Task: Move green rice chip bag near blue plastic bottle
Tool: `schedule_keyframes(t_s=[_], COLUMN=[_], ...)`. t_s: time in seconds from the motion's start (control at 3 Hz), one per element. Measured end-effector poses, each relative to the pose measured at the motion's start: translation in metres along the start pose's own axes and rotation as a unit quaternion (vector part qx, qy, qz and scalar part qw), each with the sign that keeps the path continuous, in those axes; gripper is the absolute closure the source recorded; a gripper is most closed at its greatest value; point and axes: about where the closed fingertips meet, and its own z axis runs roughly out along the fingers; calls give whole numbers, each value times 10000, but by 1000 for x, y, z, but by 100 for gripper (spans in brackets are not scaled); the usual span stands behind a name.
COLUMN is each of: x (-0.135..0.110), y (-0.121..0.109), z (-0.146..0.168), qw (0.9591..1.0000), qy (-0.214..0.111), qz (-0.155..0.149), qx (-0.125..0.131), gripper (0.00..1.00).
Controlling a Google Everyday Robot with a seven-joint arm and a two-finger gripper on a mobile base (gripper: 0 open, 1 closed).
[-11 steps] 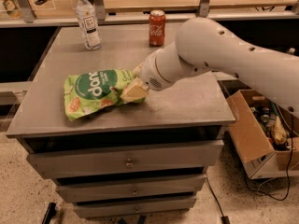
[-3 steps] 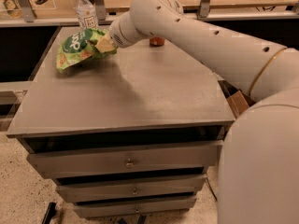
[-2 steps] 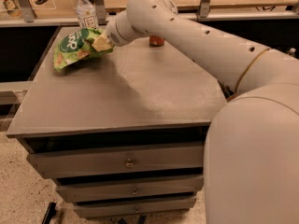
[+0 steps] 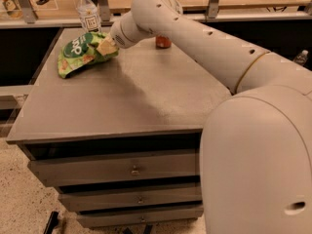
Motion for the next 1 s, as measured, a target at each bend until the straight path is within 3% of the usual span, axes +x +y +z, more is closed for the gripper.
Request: schedule_keyframes(t_s=[0.67,1.0], x=[1,1], y=[4,6], z=[4,7], qw=[10000,10000], qy=[11,17], qz=[-3,-3], qx=[-38,-57], gripper=[13,0])
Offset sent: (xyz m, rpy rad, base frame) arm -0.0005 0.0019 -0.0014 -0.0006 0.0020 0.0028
